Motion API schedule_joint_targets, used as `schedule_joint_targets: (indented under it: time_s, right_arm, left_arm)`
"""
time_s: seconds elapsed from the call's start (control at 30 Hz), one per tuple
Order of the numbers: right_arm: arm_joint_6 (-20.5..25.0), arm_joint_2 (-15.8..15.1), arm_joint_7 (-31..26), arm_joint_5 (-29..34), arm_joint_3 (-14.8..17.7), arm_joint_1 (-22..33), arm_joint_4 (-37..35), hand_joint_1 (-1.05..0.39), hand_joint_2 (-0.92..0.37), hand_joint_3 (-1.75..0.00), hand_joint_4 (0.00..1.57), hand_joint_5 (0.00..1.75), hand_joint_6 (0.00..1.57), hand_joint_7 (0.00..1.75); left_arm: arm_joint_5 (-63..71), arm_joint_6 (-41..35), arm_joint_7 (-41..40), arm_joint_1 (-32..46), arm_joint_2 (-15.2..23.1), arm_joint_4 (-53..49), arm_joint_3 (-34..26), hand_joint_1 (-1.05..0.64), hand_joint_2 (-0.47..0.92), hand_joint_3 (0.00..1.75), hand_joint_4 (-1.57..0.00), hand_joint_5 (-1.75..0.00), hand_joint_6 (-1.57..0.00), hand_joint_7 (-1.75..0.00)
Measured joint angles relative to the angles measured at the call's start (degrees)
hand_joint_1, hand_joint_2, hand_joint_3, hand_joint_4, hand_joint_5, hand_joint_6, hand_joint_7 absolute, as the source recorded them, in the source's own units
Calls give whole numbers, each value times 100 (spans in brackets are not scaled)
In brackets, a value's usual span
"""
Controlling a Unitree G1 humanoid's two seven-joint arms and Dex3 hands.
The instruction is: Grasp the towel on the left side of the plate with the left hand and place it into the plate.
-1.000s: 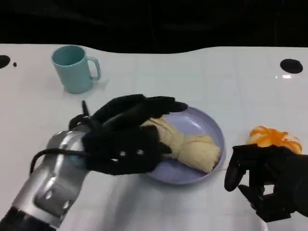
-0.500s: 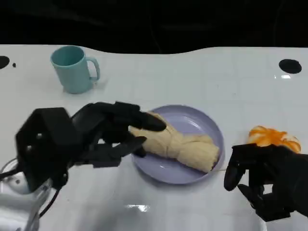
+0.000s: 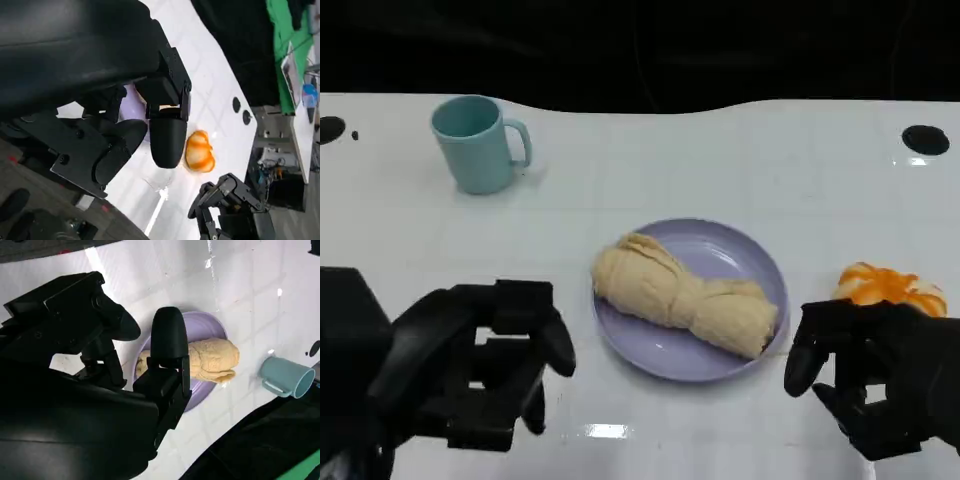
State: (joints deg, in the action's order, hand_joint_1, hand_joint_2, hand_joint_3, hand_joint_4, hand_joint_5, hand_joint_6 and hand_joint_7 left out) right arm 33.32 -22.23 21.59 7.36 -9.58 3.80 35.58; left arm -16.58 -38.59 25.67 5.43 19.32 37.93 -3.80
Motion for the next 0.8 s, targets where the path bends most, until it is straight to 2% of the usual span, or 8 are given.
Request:
schedule_joint_targets:
  time_s: [0.23,0.43,0.8]
  right_arm:
    - [-123,-4,-1,-40,165,89,-57,2,-56,-109,73,175,70,145]
    - [-290,-45,6,-40,228,122,-155,3,-56,-109,73,175,71,145]
    - [-550,-77,45,-41,266,126,-350,4,-57,-107,73,175,69,145]
  left_arm:
    - [9,-415,-361,50,-33,20,156,-1,46,140,-83,-175,-75,-163]
    - [45,-411,-439,-56,-54,-390,303,-1,45,140,-84,-175,-75,-164]
    - [253,-542,-707,-224,-52,-554,526,-2,44,141,-85,-175,-75,-164]
